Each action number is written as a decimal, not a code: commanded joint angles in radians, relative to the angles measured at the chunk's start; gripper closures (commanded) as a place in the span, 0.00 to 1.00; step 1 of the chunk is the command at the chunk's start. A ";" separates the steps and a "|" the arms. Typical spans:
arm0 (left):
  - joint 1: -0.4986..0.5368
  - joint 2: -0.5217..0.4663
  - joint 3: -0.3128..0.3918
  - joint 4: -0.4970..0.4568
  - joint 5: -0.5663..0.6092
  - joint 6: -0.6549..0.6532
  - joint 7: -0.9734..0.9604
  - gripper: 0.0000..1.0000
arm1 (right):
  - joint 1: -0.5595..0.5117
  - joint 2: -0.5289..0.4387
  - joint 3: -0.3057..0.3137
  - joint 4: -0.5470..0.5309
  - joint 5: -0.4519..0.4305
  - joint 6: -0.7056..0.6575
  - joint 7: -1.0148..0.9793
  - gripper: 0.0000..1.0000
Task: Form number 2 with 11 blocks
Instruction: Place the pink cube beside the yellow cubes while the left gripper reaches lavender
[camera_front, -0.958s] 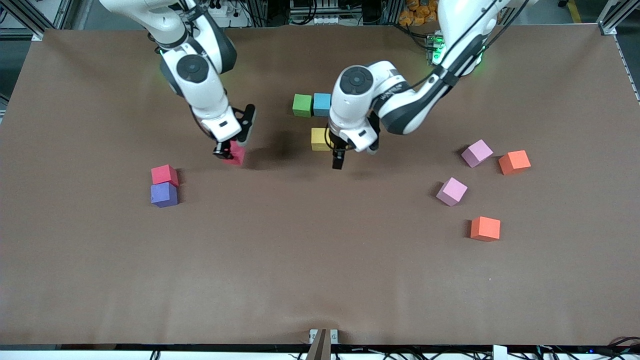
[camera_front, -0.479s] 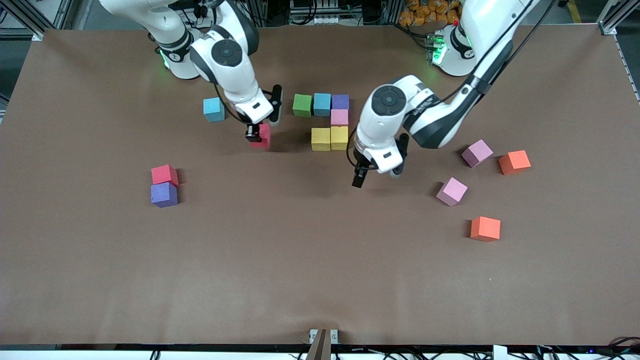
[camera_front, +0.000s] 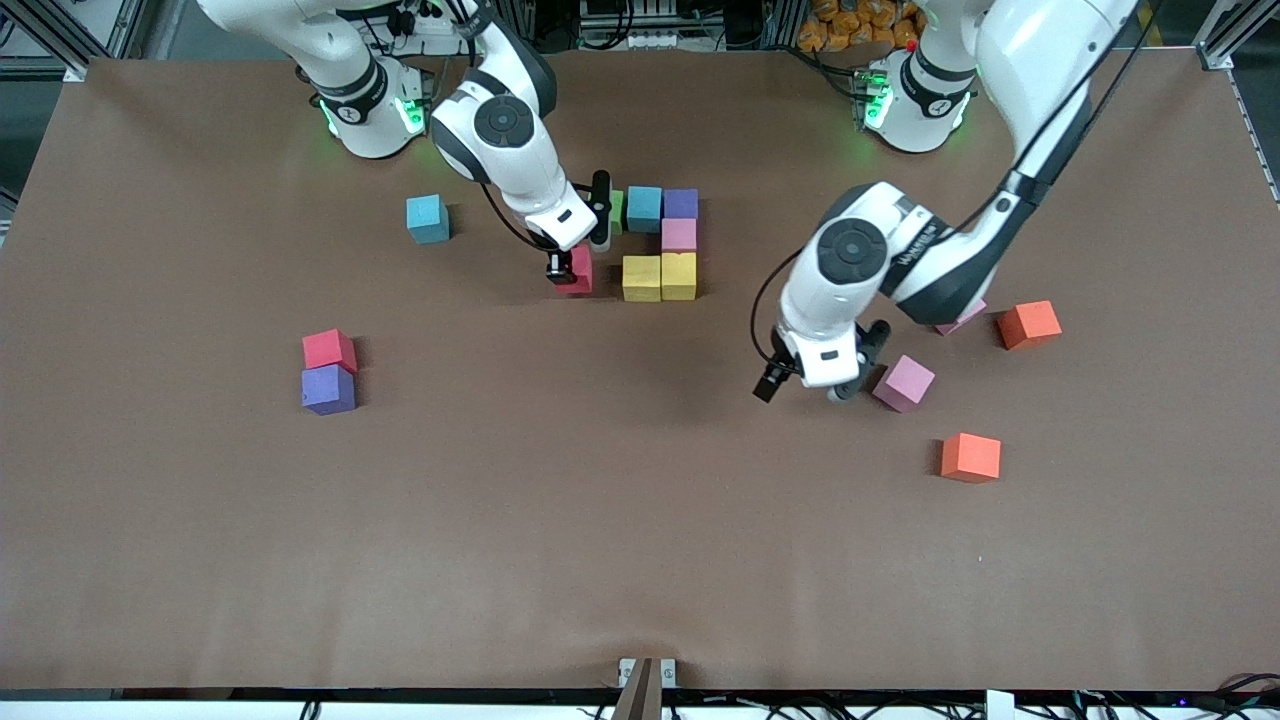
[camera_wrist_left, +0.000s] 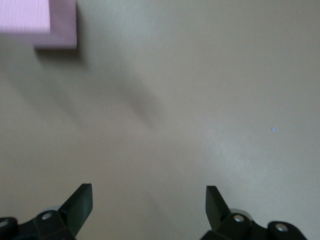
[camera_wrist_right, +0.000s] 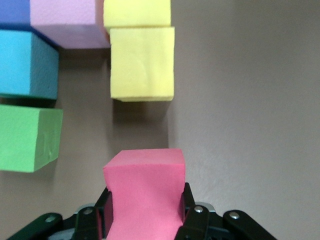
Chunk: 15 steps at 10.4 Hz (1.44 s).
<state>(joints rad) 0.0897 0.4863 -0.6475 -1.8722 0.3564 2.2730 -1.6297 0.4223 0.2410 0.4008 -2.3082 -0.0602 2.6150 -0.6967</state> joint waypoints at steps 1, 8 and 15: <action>0.071 -0.012 -0.009 0.010 0.021 -0.023 0.152 0.00 | 0.035 0.027 0.004 0.039 0.000 -0.001 0.013 0.78; 0.251 -0.038 -0.014 0.008 0.022 -0.199 0.877 0.00 | 0.062 0.075 0.001 0.046 -0.003 0.032 0.014 0.78; 0.314 -0.095 -0.024 -0.065 0.018 -0.236 1.398 0.00 | 0.059 0.093 -0.017 0.046 -0.003 0.068 0.014 0.78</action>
<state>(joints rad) 0.3869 0.4464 -0.6513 -1.8884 0.3623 2.0422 -0.2936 0.4782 0.3227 0.3864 -2.2789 -0.0604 2.6794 -0.6939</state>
